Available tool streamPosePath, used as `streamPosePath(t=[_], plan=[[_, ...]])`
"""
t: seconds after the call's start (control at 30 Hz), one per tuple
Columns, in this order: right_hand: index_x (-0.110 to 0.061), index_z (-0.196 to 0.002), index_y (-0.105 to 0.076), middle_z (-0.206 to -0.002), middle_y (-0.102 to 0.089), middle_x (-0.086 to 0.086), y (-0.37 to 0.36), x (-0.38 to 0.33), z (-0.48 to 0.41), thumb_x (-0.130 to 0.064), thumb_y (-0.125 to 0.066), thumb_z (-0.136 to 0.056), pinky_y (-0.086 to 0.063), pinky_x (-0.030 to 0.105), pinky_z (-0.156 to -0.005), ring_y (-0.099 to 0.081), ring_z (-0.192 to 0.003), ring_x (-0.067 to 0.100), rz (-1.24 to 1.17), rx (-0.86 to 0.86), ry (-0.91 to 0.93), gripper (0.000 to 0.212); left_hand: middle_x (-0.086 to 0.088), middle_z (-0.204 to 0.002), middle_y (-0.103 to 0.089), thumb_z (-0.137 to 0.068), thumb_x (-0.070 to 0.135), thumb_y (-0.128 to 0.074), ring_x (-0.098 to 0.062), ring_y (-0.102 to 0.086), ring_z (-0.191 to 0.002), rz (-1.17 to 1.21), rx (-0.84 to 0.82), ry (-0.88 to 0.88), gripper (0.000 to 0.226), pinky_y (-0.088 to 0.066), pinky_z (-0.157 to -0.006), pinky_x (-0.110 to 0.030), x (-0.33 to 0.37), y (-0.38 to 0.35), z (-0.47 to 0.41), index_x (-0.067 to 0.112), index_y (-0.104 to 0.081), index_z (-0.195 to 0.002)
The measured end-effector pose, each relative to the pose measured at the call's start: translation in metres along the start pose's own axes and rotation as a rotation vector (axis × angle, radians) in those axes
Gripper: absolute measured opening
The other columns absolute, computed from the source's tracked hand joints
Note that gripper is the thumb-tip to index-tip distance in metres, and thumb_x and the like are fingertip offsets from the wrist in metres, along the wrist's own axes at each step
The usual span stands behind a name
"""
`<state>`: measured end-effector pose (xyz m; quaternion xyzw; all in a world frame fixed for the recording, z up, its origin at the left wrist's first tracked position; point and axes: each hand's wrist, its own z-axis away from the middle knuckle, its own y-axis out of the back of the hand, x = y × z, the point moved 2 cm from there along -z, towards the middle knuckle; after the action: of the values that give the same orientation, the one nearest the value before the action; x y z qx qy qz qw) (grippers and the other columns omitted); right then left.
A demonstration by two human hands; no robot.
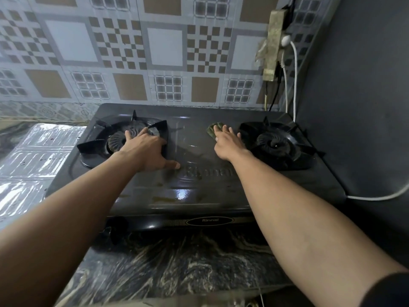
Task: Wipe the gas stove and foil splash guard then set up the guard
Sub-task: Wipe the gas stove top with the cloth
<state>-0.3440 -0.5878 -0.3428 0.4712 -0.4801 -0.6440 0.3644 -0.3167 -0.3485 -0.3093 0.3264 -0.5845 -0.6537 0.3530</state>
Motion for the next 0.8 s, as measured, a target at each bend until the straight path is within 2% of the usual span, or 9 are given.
streamPosePath(t=[0.3, 0.43, 0.53, 0.8], plan=[[-0.017, -0.157, -0.015, -0.164, -0.01, 0.017, -0.011, -0.004, 0.036, -0.009, -0.044, -0.096, -0.01, 0.052, -0.121, -0.01, -0.15, 0.035, -0.003, 0.079, -0.105, 0.067, -0.001, -0.144, -0.052, -0.068, 0.09, -0.048, -0.029, -0.02, -0.147, 0.018, 0.012, 0.001, 0.087, -0.016, -0.109, -0.072, -0.001, -0.004, 0.004, 0.03, -0.058, -0.131], [-0.022, -0.157, -0.015, -0.164, -0.011, 0.014, -0.016, -0.005, 0.05, -0.012, -0.045, -0.096, -0.011, 0.053, -0.12, -0.011, -0.15, 0.033, 0.039, 0.102, -0.103, 0.069, -0.004, -0.162, -0.026, -0.076, 0.085, -0.045, -0.035, -0.002, -0.152, 0.003, 0.045, -0.018, 0.091, -0.011, -0.112, -0.072, 0.001, -0.004, 0.011, 0.033, -0.036, -0.15], [-0.025, -0.157, -0.016, -0.165, -0.01, 0.01, -0.013, -0.006, 0.055, -0.011, -0.042, -0.096, -0.009, 0.053, -0.12, -0.01, -0.15, 0.032, 0.042, 0.072, -0.102, 0.068, -0.007, -0.165, -0.014, -0.077, 0.085, -0.044, -0.035, 0.003, -0.152, 0.005, 0.081, -0.033, 0.091, -0.011, -0.112, -0.073, 0.0, -0.006, 0.02, 0.037, -0.029, -0.153], [-0.026, -0.158, -0.016, -0.166, -0.007, 0.007, -0.015, -0.03, 0.06, -0.008, -0.04, -0.097, -0.003, 0.055, -0.12, -0.007, -0.152, 0.03, 0.064, 0.035, -0.033, 0.068, -0.006, -0.166, -0.01, -0.08, 0.085, -0.036, -0.04, 0.003, -0.151, -0.07, 0.116, -0.047, 0.084, -0.004, -0.109, -0.077, 0.004, -0.019, 0.045, 0.047, -0.021, -0.153]])
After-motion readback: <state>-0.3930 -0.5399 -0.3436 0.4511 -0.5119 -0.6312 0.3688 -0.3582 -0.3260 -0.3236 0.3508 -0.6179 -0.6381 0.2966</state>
